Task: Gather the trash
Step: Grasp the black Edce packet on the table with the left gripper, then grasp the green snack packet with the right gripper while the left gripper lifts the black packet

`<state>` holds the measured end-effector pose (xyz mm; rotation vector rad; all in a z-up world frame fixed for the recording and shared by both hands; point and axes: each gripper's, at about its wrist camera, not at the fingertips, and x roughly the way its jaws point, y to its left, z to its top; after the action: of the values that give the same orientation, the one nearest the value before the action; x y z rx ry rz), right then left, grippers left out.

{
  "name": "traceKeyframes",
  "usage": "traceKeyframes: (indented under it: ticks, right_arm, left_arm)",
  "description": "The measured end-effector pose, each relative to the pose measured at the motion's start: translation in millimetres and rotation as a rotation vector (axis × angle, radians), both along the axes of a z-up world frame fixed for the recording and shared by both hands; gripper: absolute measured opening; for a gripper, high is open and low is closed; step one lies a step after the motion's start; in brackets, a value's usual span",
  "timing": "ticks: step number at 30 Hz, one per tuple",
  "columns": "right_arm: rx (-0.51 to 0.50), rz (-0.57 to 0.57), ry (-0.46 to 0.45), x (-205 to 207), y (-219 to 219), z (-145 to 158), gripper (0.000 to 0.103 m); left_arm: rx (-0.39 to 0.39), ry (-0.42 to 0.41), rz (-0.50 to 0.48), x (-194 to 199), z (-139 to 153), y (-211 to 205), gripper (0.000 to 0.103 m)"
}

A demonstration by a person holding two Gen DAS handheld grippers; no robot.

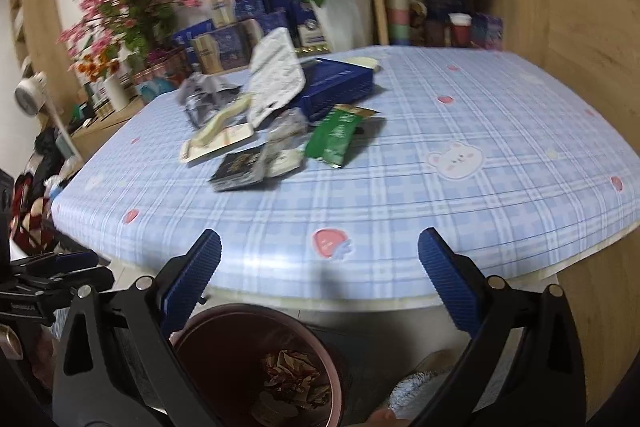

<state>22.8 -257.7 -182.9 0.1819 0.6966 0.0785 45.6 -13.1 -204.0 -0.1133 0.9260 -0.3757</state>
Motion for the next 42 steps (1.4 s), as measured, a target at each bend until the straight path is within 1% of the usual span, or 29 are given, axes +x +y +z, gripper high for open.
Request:
traceKeyframes:
  ticks: [3, 6, 8, 11, 13, 16, 19, 22, 24, 25, 27, 28, 30, 32, 35, 42]
  right_arm:
    - [0.022, -0.026, 0.01, 15.4, -13.7, 6.5, 0.097]
    - [0.045, -0.053, 0.019, 32.0, -27.9, 13.5, 0.097]
    - [0.065, -0.073, 0.025, 42.8, -39.2, 16.8, 0.097]
    - [0.074, -0.086, 0.034, 55.0, -51.0, 16.5, 0.097]
    - [0.08, -0.086, 0.045, 63.0, -58.3, 13.7, 0.097]
    - [0.086, -0.081, 0.064, 71.5, -64.9, 7.1, 0.097]
    - [0.097, -0.076, 0.081, 78.0, -69.8, 0.9, 0.097]
    - [0.108, -0.07, 0.091, 83.4, -72.9, -4.4, 0.097]
    - [0.111, -0.062, 0.096, 85.7, -73.3, -6.2, 0.097]
    - [0.111, -0.058, 0.097, 86.8, -73.2, -6.7, 0.097]
    - [0.108, -0.048, 0.098, 88.9, -72.1, -7.7, 0.097]
    - [0.11, -0.038, 0.097, 90.3, -71.1, -8.0, 0.097]
    - [0.11, -0.024, 0.096, 92.0, -68.9, -8.4, 0.097]
    - [0.109, -0.008, 0.098, 95.2, -66.2, -8.5, 0.096]
    - [0.11, 0.029, 0.105, 102.3, -59.6, -8.9, 0.089]
    - [0.108, 0.075, 0.131, 137.0, -42.3, -11.7, 0.082]
  left_arm:
    - [-0.016, -0.019, -0.025, 23.0, 17.1, -19.7, 0.092]
    - [0.001, -0.028, -0.047, 46.7, 24.8, -46.0, 0.092]
    - [0.013, -0.027, -0.061, 60.9, 25.0, -61.6, 0.092]
    - [0.059, -0.022, -0.074, 85.6, 19.7, -88.8, 0.092]
    - [0.075, -0.005, -0.064, 98.7, 13.3, -98.3, 0.092]
    - [0.065, 0.038, -0.021, 121.1, 1.8, -104.2, 0.092]
    - [0.029, 0.063, 0.007, 135.6, -5.5, -104.6, 0.092]
    - [0.056, 0.067, 0.013, 146.3, -12.3, -113.0, 0.092]
    - [0.057, 0.073, 0.011, 150.2, -15.7, -117.3, 0.092]
    - [0.062, 0.068, 0.013, 150.7, -15.9, -118.6, 0.09]
    - [0.085, 0.053, 0.001, 150.2, -15.0, -122.0, 0.074]
    - [0.092, 0.041, -0.026, 149.2, -13.8, -124.7, 0.061]
    - [0.063, 0.05, -0.046, 148.5, -12.8, -122.3, 0.06]
    - [0.04, 0.049, -0.04, 147.6, -11.7, -115.8, 0.055]
    - [0.015, 0.039, -0.019, 143.6, -8.5, -103.1, 0.05]
    - [-0.022, -0.005, 0.045, 127.8, 5.7, -64.2, 0.049]
